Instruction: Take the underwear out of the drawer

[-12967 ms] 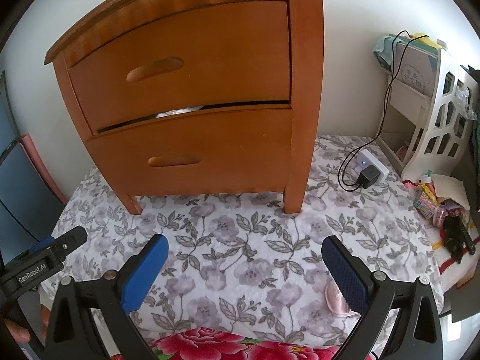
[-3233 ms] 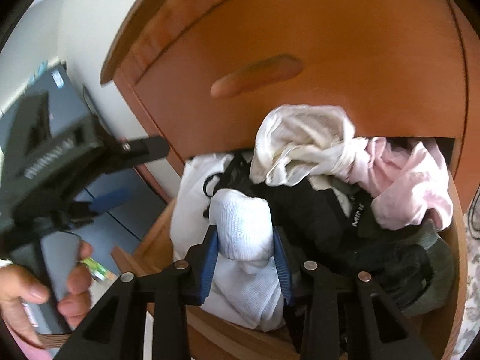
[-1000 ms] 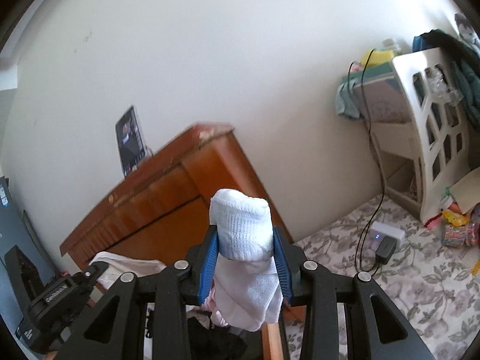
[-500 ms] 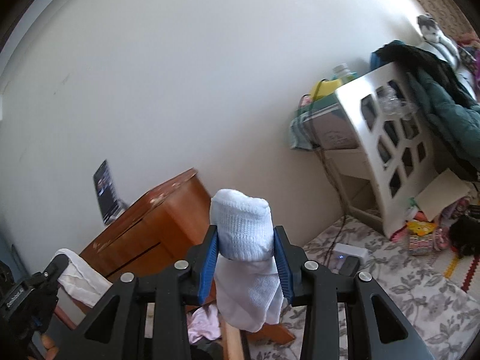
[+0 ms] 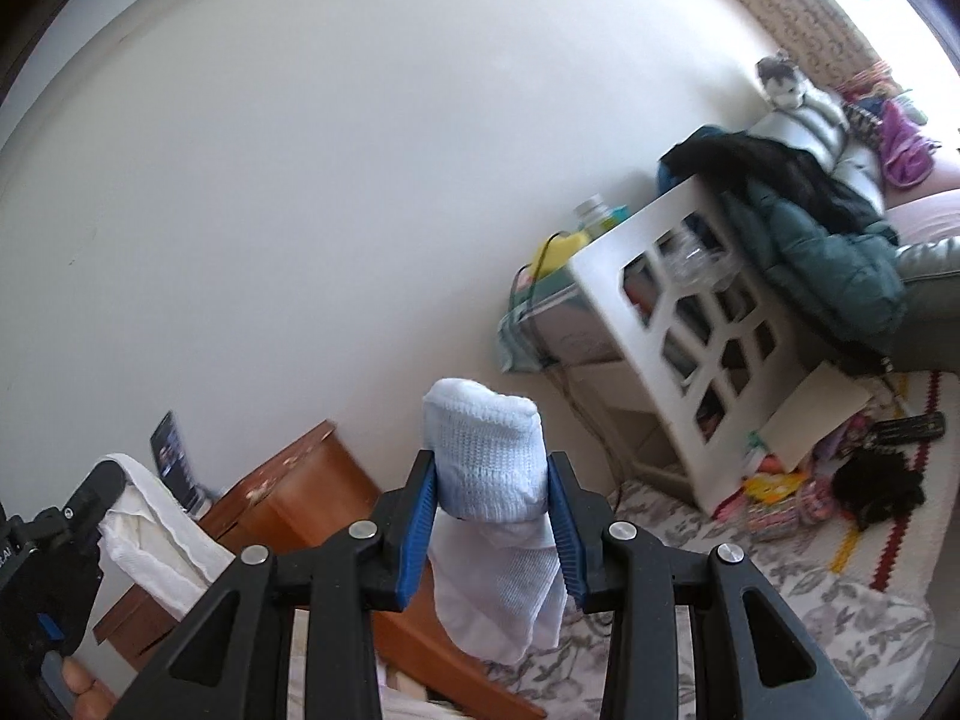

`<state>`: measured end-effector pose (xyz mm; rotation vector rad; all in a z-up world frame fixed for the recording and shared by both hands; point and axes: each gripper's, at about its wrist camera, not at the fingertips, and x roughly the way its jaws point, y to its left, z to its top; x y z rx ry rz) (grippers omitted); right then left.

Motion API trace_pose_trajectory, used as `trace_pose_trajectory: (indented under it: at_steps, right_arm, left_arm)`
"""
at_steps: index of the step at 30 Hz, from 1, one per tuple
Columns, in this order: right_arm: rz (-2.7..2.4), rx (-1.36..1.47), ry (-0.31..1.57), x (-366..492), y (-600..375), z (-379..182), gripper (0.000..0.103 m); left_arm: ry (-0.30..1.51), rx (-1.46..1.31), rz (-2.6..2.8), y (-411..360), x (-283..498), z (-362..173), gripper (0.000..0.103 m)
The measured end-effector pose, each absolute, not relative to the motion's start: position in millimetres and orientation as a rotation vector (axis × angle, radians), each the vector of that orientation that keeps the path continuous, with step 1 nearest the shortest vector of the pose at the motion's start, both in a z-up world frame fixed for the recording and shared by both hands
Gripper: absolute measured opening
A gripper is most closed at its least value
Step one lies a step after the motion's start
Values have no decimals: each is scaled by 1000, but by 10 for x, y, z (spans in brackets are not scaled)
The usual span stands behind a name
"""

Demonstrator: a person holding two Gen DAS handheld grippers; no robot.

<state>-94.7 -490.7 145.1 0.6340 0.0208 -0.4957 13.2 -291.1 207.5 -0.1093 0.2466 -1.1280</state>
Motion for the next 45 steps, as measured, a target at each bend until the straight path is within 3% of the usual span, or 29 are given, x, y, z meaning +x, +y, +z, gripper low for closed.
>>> trace_pose_trajectory:
  at_steps: [14,23,39,45]
  right_arm:
    - [-717,677,295,-889,-5540,900,40]
    - [-716,693,392,-755,-5645,631,40]
    - [-657,793,993,-131,-5875,-1011,40]
    - [-660,817,1083,-150,-5910,-1320,45]
  left_arm:
    - [646,194,-963,-3949,365,625,3]
    - [790,254,-944,-4141,389,129,3]
    - [1325,425,-807,-4325,365,-1442,3]
    - [1434,401,-738,-4247,464,-1743,3]
